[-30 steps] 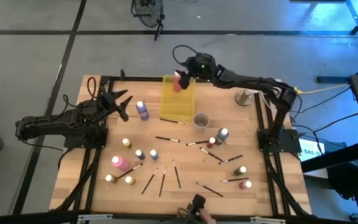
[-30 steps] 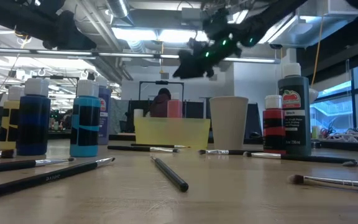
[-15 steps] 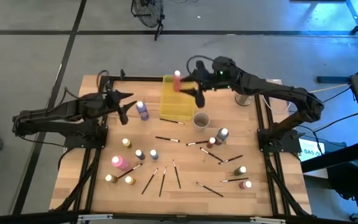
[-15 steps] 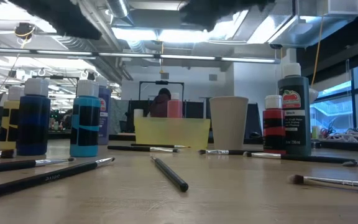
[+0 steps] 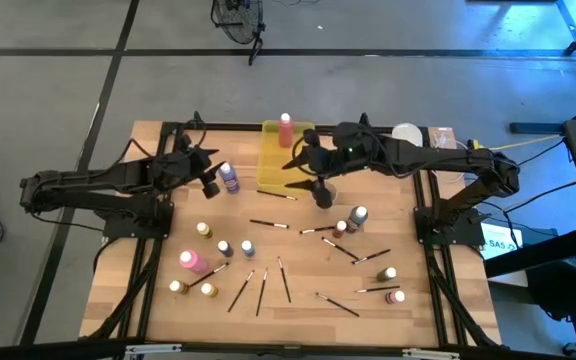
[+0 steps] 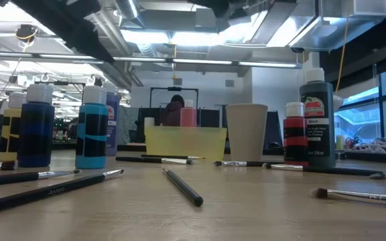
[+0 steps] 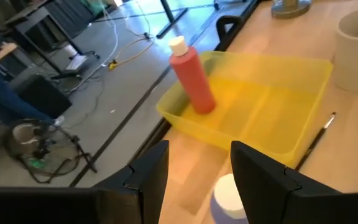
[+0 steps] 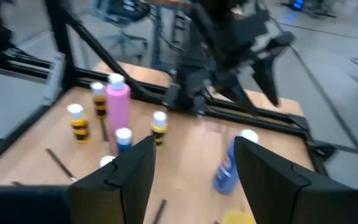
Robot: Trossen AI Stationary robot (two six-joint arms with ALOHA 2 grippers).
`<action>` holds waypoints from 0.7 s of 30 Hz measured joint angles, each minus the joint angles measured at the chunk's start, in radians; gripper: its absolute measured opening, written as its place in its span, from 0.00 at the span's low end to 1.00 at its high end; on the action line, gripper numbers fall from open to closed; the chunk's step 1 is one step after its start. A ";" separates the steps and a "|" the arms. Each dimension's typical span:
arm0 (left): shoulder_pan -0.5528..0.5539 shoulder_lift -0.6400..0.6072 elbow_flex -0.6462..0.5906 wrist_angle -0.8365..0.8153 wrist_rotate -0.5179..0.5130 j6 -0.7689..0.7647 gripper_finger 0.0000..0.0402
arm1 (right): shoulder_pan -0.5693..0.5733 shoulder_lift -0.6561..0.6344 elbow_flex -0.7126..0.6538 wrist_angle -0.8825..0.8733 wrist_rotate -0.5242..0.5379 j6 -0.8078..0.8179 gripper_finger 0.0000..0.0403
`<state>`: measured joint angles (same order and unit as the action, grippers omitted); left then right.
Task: Pick & Place Paint Supplies
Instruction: Put the large purple paint bottle into the yellow bin
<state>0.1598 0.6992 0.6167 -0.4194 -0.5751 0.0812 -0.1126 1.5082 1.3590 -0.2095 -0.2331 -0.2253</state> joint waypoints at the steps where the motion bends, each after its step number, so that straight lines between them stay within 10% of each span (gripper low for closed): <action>1: 0.000 -0.001 0.000 0.000 0.009 0.006 0.42 | 0.005 0.000 0.000 -0.005 0.029 0.000 0.55; 21: 0.000 0.002 -0.021 -0.043 -0.042 -0.034 0.67 | 0.009 0.000 0.000 -0.035 0.102 0.008 0.55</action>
<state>0.1600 0.7013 0.5953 -0.4622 -0.6174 0.0471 -0.1040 1.5082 1.3590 -0.2445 -0.1310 -0.2173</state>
